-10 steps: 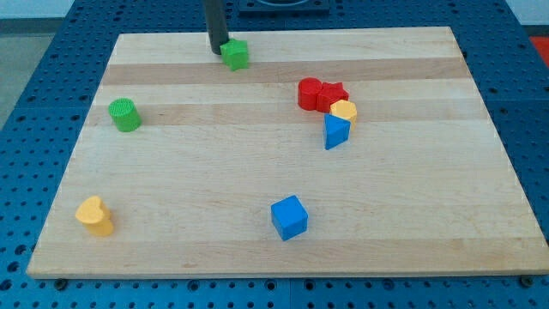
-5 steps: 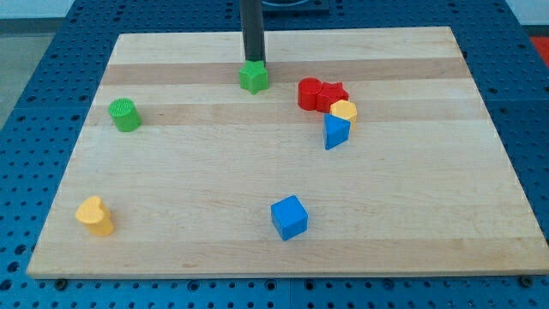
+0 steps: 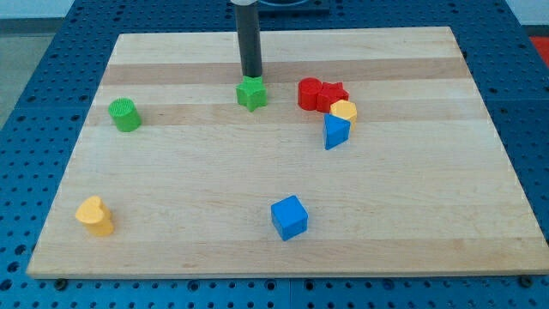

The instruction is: Move the green star left to the red blocks

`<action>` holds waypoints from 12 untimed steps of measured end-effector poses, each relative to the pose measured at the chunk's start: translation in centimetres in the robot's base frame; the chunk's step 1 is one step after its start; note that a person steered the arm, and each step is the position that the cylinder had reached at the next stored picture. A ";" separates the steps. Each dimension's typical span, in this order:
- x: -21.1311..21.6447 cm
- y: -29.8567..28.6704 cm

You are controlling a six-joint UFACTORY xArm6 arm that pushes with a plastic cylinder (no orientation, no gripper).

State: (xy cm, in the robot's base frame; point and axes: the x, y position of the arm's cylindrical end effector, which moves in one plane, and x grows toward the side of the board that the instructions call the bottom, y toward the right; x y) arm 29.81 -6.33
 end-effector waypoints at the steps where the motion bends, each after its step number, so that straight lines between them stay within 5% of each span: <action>1: 0.2 -1.9; 4: 5.0 -3.6; 12: 4.8 3.5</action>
State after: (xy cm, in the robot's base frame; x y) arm 34.62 -2.87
